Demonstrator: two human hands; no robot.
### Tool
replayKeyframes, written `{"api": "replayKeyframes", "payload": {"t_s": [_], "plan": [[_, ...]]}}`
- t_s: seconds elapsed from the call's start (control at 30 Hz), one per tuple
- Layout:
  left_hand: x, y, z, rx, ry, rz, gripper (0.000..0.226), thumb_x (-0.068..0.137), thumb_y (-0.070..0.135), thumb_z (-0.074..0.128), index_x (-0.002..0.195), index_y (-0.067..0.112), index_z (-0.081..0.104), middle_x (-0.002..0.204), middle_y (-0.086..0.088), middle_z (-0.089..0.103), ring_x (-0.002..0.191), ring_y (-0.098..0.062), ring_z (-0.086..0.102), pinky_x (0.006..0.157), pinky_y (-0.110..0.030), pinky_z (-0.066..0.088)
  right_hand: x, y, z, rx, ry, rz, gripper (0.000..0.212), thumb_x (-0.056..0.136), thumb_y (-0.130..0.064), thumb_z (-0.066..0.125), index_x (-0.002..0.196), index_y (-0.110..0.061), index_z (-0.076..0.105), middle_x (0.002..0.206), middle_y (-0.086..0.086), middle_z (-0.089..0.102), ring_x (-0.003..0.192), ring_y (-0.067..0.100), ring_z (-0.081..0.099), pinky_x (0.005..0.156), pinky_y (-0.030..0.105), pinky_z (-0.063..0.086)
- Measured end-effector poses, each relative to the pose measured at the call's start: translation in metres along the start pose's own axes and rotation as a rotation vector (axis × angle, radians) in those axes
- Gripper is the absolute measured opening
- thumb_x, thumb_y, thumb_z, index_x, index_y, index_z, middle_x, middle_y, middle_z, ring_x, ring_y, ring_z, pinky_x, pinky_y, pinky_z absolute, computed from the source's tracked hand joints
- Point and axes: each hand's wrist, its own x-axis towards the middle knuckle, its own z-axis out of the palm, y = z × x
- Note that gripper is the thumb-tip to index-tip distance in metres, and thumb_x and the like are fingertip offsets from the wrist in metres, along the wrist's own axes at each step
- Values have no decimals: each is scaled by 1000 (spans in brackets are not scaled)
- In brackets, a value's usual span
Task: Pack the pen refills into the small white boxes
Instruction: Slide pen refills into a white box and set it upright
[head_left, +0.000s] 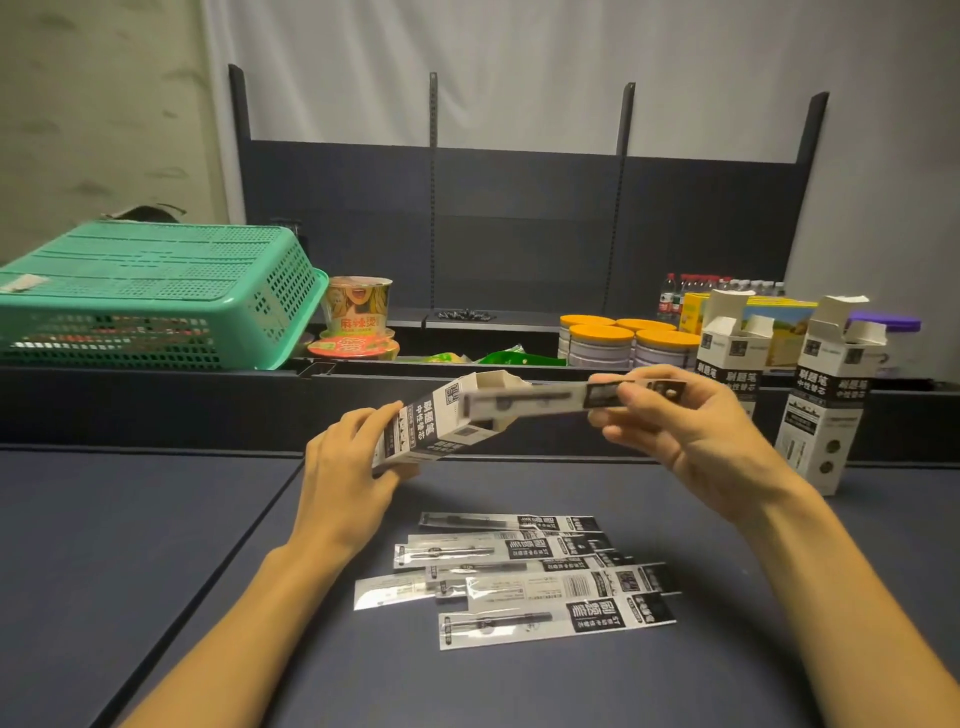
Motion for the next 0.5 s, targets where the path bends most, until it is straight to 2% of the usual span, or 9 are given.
{"api": "replayKeyframes", "payload": {"t_s": [0.1,0.27,0.5], "plan": [[0,0,0,7,14,-7,65,74,23,81,133,16,53,120,-4,58,107,-23,54,93,-41,38,-1,-6,-3,56,70,-47,15,59,-19,75,72,-13,73,91,19,73,81,34,73,61,29,60],[1,1,1,6,34,-32,67,74,23,81,134,16,52,120,-4,58,107,-23,54,94,-40,36,0,-7,-8,5,120,-115,35,58,-22,75,87,-6,66,92,17,73,84,34,72,64,29,60],[1,2,1,2,13,-26,67,76,26,79,136,17,50,121,-3,57,109,-22,53,94,-35,33,0,1,-1,-178,95,-223,29,67,-21,73,90,-3,69,92,20,73,86,33,72,72,31,59]]}}
